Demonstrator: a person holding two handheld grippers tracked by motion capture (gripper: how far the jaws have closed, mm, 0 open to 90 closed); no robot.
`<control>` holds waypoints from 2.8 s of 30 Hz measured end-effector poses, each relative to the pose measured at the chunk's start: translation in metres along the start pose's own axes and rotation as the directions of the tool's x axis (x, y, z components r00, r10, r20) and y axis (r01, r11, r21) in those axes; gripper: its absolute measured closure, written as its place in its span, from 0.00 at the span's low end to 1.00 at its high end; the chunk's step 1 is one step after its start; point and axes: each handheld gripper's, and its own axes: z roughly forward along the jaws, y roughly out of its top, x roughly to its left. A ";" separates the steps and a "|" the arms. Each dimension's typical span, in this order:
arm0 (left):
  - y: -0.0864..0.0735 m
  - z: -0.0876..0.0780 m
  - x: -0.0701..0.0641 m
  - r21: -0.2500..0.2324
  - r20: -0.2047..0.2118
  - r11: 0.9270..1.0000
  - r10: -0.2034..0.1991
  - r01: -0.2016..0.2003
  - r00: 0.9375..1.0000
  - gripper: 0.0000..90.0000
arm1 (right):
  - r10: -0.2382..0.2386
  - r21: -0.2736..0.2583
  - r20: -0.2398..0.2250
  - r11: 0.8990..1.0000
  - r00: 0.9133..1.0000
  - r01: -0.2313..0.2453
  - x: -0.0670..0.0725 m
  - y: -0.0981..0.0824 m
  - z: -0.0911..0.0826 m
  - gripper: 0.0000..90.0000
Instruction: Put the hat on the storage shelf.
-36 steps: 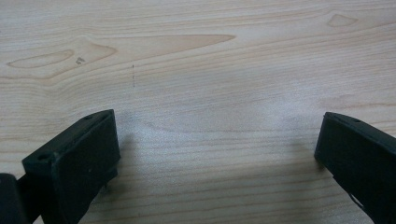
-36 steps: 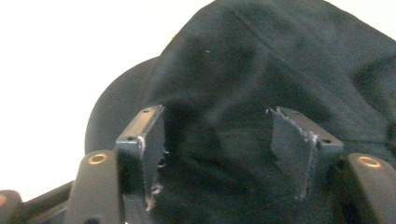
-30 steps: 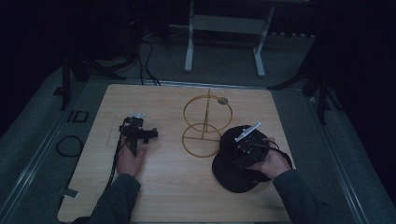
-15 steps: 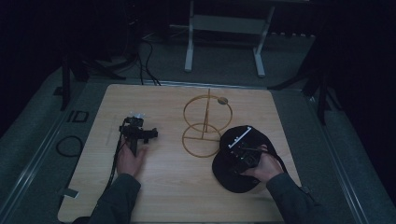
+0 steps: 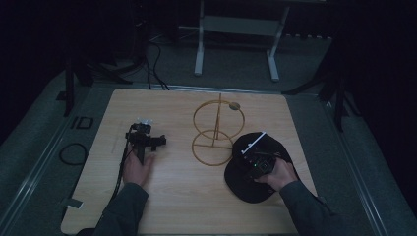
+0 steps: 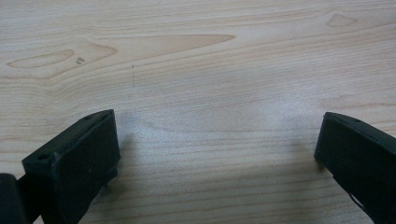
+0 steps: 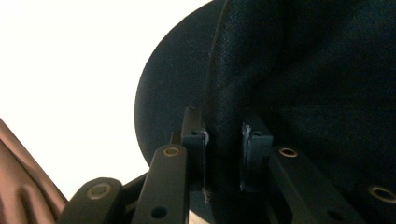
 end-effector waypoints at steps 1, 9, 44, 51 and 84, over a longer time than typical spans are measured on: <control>0.000 0.000 0.000 0.000 0.000 1.000 0.000 0.000 1.000 0.00 | -0.002 0.010 0.031 1.000 1.000 0.002 -0.001 -0.001 -0.002 0.86; 0.000 0.000 0.000 0.000 0.000 1.000 0.000 0.000 1.000 0.00 | 0.016 -0.009 0.079 1.000 0.997 -0.016 -0.016 -0.005 -0.024 0.86; 0.000 0.000 0.000 0.000 0.000 1.000 0.001 -0.001 1.000 0.00 | -0.078 0.102 0.190 0.993 0.979 0.059 -0.063 0.055 -0.074 0.86; 0.000 0.000 0.000 0.000 0.000 1.000 0.001 -0.001 1.000 0.00 | -0.095 0.128 0.214 0.989 0.972 0.069 -0.070 0.071 -0.084 0.86; 0.000 0.000 0.000 0.000 0.000 1.000 0.000 0.000 1.000 0.00 | -0.051 -0.005 0.227 0.999 0.973 0.054 -0.085 0.092 -0.149 0.87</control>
